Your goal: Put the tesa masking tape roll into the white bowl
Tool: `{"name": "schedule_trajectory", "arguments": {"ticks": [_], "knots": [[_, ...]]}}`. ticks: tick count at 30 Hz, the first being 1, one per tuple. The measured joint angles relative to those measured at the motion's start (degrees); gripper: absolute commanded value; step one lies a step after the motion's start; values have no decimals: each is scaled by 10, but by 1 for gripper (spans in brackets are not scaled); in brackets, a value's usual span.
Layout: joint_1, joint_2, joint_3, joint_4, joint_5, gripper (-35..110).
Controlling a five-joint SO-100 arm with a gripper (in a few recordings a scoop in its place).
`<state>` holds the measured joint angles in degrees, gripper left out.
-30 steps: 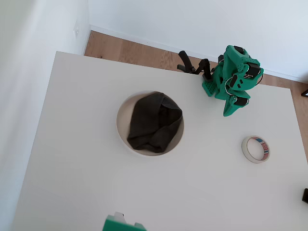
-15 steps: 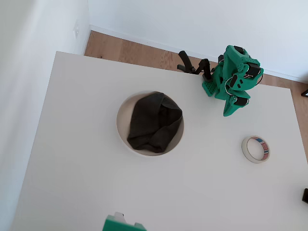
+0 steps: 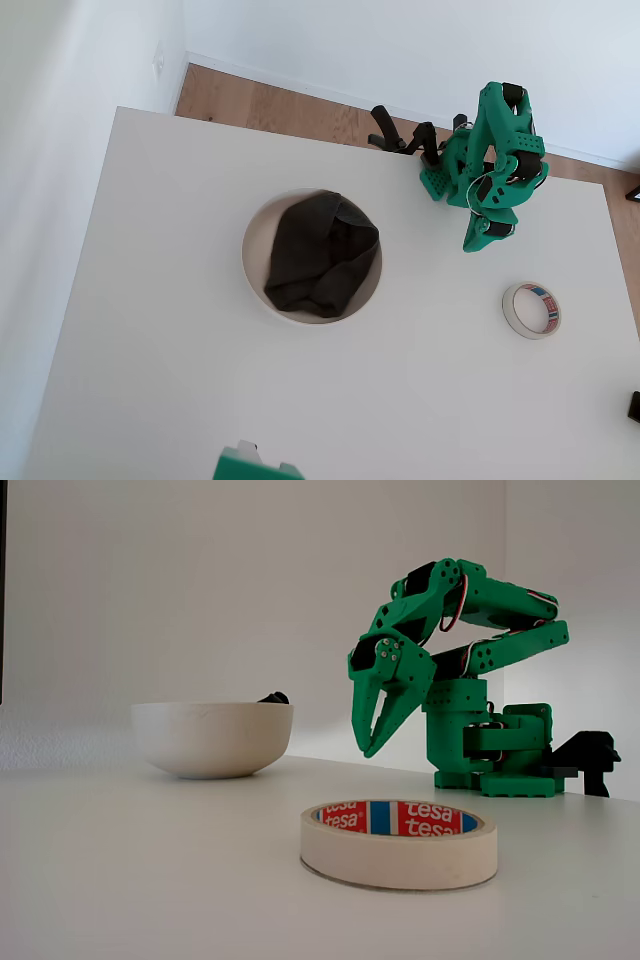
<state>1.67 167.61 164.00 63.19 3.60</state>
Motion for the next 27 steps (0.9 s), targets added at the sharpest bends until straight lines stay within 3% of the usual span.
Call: {"name": "schedule_trajectory", "arguments": {"ticks": [11,16,27], "knots": [[-111,-394,-183,-121,33,-8],[-139,-541,-277,-123,51,9],[-206,-570,-350,-105,72,14]]}}
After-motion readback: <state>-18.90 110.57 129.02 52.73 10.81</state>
